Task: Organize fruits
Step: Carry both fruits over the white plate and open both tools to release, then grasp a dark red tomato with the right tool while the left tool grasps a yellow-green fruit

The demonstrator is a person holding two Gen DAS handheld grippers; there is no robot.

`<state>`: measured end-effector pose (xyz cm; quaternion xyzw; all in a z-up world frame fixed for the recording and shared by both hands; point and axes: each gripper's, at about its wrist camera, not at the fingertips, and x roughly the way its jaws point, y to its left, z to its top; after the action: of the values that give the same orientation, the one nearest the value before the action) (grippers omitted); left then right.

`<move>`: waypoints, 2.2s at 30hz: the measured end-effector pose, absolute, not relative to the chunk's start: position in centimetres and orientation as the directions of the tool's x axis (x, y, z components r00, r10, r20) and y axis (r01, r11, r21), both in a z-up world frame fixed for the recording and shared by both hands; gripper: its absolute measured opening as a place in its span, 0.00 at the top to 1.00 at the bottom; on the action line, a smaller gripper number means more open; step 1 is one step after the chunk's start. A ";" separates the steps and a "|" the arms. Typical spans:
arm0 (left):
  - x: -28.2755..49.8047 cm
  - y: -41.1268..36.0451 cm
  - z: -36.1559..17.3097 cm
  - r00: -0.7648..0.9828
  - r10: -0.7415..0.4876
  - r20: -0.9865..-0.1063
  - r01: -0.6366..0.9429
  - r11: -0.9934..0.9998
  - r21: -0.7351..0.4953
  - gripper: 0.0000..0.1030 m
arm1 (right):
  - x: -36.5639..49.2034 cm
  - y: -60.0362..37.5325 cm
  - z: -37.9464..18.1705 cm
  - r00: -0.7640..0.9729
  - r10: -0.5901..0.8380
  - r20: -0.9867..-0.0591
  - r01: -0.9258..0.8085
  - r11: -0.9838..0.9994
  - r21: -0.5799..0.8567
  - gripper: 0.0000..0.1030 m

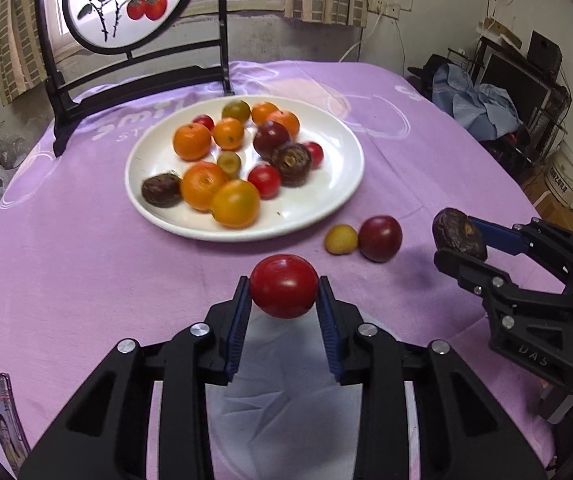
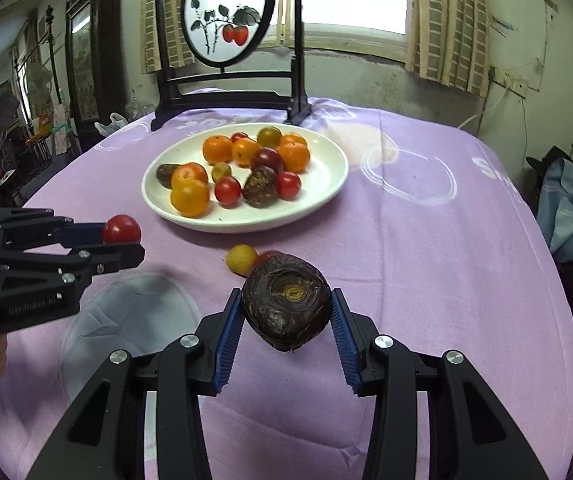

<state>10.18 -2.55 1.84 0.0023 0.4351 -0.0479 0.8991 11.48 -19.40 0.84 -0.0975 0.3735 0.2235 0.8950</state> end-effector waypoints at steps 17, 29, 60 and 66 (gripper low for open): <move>17.0 1.6 4.3 0.673 -0.027 -0.740 -0.020 0.998 -0.054 0.69 | 17.0 -13.1 2.5 0.619 0.379 -0.688 -0.514 0.858 0.011 0.57; 21.7 2.2 2.7 0.650 0.021 -0.759 -0.082 0.996 -0.043 0.43 | 19.9 -10.4 -0.2 0.586 0.344 -0.733 -0.497 0.868 0.011 0.45; 12.2 -0.9 2.1 0.644 -0.045 -0.764 -0.019 0.997 -0.075 0.32 | 14.3 -16.9 -2.4 0.551 0.290 -0.783 -0.479 0.878 -0.012 0.45; 11.8 -1.2 0.5 0.619 -0.055 -0.783 0.002 0.998 -0.069 0.32 | 14.9 -16.2 -3.6 0.533 0.270 -0.802 -0.484 0.875 -0.027 0.45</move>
<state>11.76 -1.21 0.53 -0.0307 0.4360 -0.0160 0.8993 14.95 -16.22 -3.64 -0.1242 0.4315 0.2175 0.8666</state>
